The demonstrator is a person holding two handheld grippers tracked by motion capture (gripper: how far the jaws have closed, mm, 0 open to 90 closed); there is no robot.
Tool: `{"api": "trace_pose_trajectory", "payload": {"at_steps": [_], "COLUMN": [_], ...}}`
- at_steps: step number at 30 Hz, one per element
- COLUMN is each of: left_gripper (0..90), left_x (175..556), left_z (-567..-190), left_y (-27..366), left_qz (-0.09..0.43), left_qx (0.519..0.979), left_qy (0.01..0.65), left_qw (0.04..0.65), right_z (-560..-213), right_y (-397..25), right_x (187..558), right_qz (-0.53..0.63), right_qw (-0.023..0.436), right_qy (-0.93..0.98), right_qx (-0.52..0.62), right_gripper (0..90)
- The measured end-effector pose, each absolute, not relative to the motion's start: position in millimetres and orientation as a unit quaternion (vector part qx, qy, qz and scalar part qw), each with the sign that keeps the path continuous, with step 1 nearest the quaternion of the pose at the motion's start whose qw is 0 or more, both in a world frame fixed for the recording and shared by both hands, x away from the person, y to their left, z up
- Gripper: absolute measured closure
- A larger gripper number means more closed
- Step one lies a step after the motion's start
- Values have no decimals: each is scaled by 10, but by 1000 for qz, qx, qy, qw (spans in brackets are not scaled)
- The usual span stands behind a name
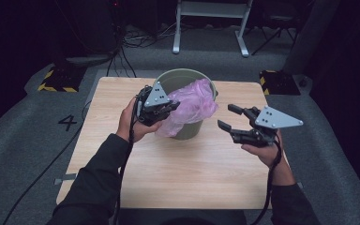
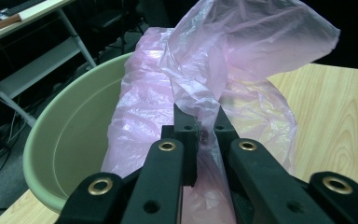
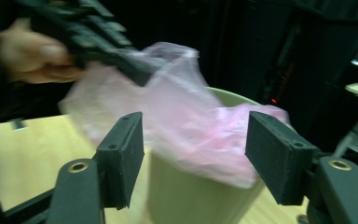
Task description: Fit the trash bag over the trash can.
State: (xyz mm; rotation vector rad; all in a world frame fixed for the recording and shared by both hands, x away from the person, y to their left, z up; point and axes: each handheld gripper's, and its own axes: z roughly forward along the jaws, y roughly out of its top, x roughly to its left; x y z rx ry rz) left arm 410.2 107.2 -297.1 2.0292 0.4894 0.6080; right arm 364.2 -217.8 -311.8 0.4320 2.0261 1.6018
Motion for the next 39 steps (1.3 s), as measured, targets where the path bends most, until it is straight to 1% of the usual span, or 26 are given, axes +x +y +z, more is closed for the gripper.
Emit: {"api": "trace_pose_trajectory", "payload": {"at_steps": [3, 6, 8, 10, 12, 17, 19, 21, 22, 23, 24, 29, 31, 32, 36, 37, 39], "left_gripper": [872, 878, 879, 879, 879, 879, 877, 869, 867, 867, 867, 851, 839, 832, 827, 845, 844], "left_x": [4107, 4113, 4113, 4111, 4106, 4110, 4117, 4120, 4119, 4117, 4113, 4113, 4126, 4137, 4193, 4217, 4260], "left_z": [-2972, -2979, -2984, -2983, -2987, -2991, -2994, -2996, -2994, -2990, -2986, -2945, -2930, -2925, -2921, -2924, -2930], "left_y": [1052, 1024, 1006, 993, 980, 986, 989, 989, 993, 995, 997, 1058, 1107, 1129, 1229, 1258, 1307], "left_qz": [253, 250, 249, 248, 246, 240, 235, 230, 226, 224, 223, 225, 227, 228, 238, 236, 239], "left_qx": [826, 825, 825, 827, 828, 825, 824, 825, 824, 822, 821, 816, 813, 811, 801, 799, 797], "left_qy": [202, 203, 203, 201, 199, 199, 200, 200, 199, 199, 199, 203, 208, 213, 233, 237, 247], "left_qw": [461, 464, 465, 462, 463, 472, 474, 476, 481, 484, 486, 493, 493, 494, 498, 499, 497], "right_z": [-3145, -3179, -3216, -3256, -3295, -3336, -3330, -3329, -3325, -3324, -3327, -3344, -3341, -3343, -3368, -3379, -3399], "right_y": [-2119, -1970, -1851, -1724, -1611, -1394, -1334, -1272, -1247, -1224, -1202, -1188, -1234, -1258, -1364, -1393, -1455], "right_x": [3486, 3375, 3361, 3395, 3467, 3680, 3752, 3789, 3812, 3835, 3853, 3932, 3946, 3949, 3942, 3937, 3934], "right_qz": [600, 600, 594, 577, 564, 531, 524, 514, 509, 507, 502, 498, 503, 502, 499, 499, 497], "right_qw": [244, 224, 208, 217, 217, 276, 279, 314, 316, 311, 311, 302, 290, 292, 285, 284, 283], "right_qy": [752, 765, 776, 786, 795, 798, 801, 794, 796, 800, 802, 807, 809, 809, 813, 813, 815], "right_qx": [124, 74, 47, 44, 44, 70, 76, 83, 85, 84, 86, 95, 93, 96, 92, 95, 95], "right_gripper": [421, 456, 452, 433, 428, 399, 379, 368, 375, 396, 436, 798, 879, 900, 900, 900, 900]}}
